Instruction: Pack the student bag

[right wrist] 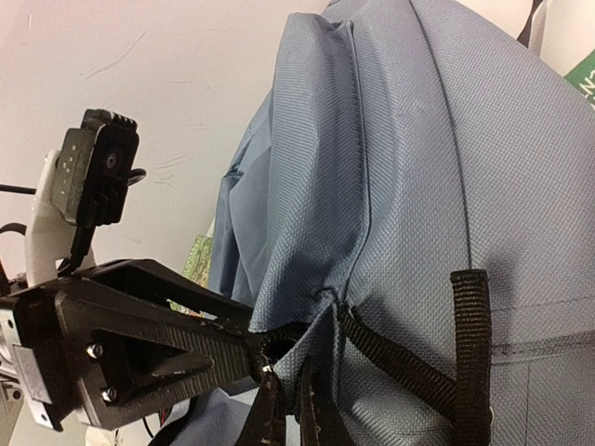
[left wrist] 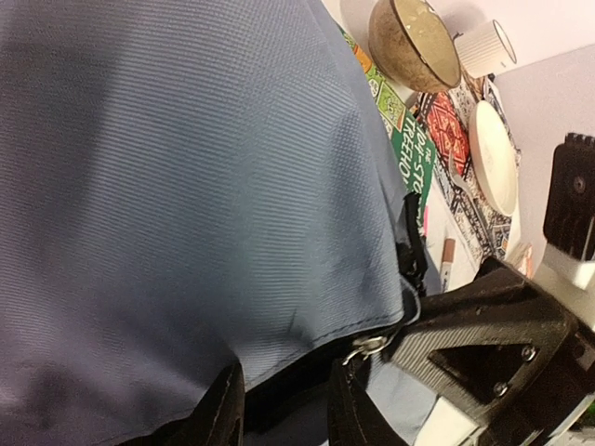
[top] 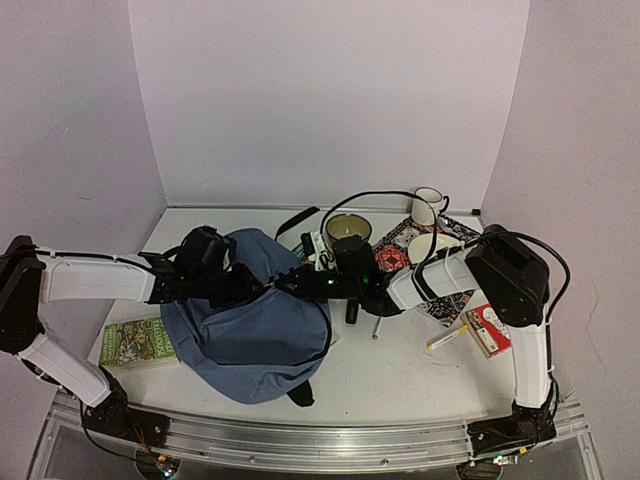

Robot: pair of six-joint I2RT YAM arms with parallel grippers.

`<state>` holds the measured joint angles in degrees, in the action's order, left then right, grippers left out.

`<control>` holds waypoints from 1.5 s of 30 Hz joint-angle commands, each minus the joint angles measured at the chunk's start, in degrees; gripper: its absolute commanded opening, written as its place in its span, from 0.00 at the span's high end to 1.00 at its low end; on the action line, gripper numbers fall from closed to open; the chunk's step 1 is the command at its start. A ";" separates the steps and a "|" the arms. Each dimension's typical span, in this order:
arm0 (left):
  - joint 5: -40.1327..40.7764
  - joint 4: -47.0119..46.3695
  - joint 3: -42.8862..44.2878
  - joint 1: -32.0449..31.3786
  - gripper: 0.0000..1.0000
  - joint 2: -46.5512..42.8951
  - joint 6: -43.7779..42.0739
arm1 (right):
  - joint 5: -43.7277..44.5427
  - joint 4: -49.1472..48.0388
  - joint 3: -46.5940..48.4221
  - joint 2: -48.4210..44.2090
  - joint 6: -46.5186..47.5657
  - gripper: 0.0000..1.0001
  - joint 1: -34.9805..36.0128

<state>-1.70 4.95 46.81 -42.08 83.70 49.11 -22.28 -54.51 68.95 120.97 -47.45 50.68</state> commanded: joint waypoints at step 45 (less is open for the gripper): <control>6.48 7.68 -0.99 -2.16 1.00 -5.63 -16.51 | -1.85 -5.78 1.48 -2.47 0.05 1.00 -2.58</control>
<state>2.21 7.85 46.05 -44.20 80.82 30.59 -24.59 -55.44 70.33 122.26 -47.77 49.42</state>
